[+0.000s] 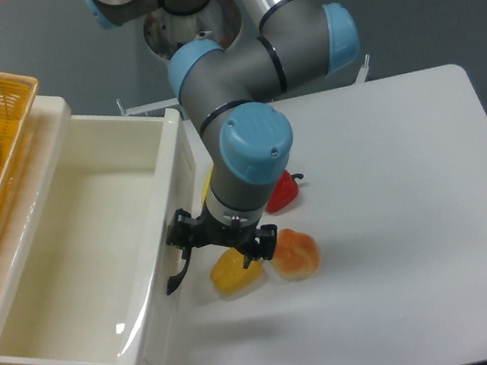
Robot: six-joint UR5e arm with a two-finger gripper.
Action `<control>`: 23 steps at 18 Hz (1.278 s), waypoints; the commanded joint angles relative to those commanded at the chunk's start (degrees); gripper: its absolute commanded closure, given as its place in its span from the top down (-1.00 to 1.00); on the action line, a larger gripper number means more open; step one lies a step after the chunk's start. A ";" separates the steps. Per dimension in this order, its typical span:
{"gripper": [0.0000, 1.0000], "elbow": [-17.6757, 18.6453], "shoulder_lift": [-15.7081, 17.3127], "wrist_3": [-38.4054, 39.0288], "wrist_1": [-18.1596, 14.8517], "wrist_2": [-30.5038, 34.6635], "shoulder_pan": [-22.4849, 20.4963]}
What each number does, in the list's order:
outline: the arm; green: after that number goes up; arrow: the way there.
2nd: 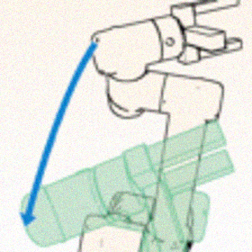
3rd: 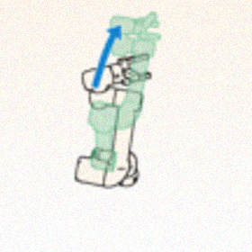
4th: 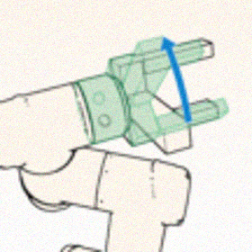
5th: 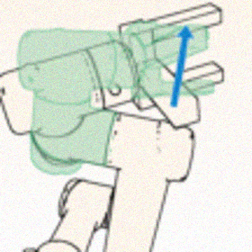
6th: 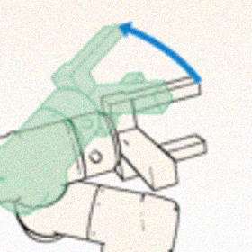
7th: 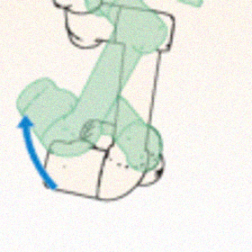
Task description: Slide open the top white drawer
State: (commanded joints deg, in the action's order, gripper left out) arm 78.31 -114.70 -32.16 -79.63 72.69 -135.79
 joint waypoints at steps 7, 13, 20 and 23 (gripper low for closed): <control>1.00 0.09 0.00 0.26 0.00 -2.45 -1.49; 1.00 0.61 -0.09 0.35 0.00 -5.45 -2.46; 1.00 0.88 -0.26 0.61 0.00 -8.43 -3.25; 1.00 0.88 -0.26 0.70 -0.09 -9.22 -3.60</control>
State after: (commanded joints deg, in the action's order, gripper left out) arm 79.19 -114.96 -31.46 -79.72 63.46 -139.39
